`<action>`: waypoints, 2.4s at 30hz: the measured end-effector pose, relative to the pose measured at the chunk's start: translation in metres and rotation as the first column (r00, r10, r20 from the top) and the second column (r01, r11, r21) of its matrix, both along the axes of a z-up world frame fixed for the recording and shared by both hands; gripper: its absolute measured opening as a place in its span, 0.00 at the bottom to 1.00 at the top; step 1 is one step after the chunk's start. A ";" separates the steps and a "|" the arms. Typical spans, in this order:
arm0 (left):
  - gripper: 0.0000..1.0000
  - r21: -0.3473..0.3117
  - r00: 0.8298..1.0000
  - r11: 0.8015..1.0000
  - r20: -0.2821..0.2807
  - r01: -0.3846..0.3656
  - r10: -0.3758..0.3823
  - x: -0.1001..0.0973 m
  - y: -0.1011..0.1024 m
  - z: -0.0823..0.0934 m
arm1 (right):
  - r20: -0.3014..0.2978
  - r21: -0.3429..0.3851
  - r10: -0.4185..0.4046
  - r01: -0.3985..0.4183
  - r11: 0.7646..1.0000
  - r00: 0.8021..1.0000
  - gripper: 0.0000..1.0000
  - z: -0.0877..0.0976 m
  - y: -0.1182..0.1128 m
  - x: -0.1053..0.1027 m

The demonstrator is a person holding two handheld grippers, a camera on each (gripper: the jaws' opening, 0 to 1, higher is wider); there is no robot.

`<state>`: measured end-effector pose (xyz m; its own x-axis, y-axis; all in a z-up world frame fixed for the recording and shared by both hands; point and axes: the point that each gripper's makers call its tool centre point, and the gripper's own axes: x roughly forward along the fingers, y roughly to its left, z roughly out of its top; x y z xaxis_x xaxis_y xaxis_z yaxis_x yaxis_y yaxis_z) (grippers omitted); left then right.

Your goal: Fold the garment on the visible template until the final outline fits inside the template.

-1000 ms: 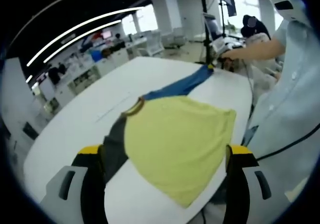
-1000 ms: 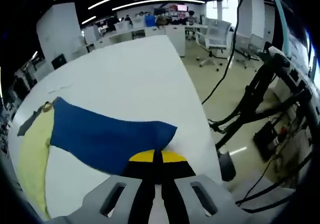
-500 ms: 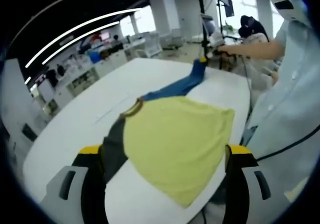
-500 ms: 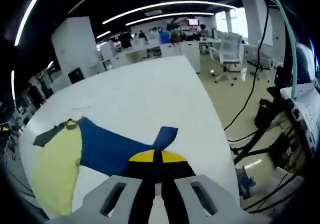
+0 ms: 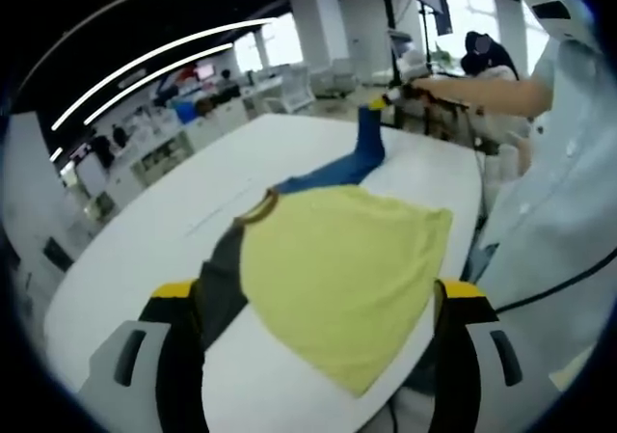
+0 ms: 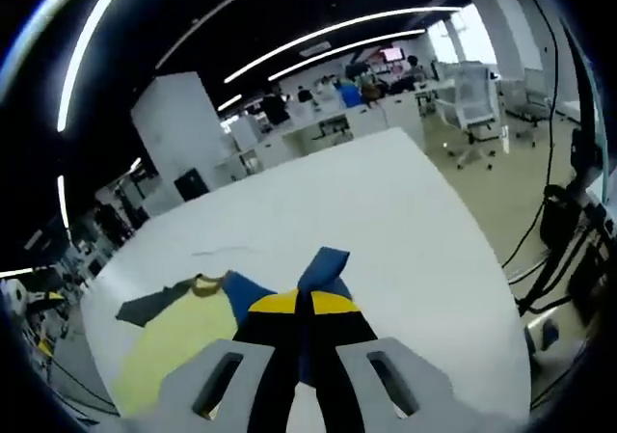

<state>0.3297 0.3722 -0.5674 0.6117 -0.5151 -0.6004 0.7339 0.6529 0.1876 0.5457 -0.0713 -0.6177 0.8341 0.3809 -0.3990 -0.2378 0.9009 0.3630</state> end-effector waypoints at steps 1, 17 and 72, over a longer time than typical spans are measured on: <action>0.96 0.000 1.000 1.000 0.001 0.001 -0.001 -0.001 0.001 0.000 | 0.002 -0.004 0.005 -0.005 1.000 1.000 0.02 0.003 0.004 0.001; 0.95 -0.026 1.000 1.000 0.022 0.002 -0.001 -0.008 0.009 0.004 | 0.062 0.027 0.135 -0.137 0.990 0.989 0.02 0.041 0.090 0.010; 0.96 -0.045 0.998 0.999 0.061 -0.004 0.007 -0.013 0.040 0.015 | 0.106 0.030 0.518 -0.524 0.851 0.849 0.02 0.073 0.333 0.013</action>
<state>0.3163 0.4119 -0.5524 0.6495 -0.5373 -0.5380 0.7184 0.6655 0.2025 0.5583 0.2621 -0.5450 0.5382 0.7889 -0.2965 -0.7006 0.6143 0.3629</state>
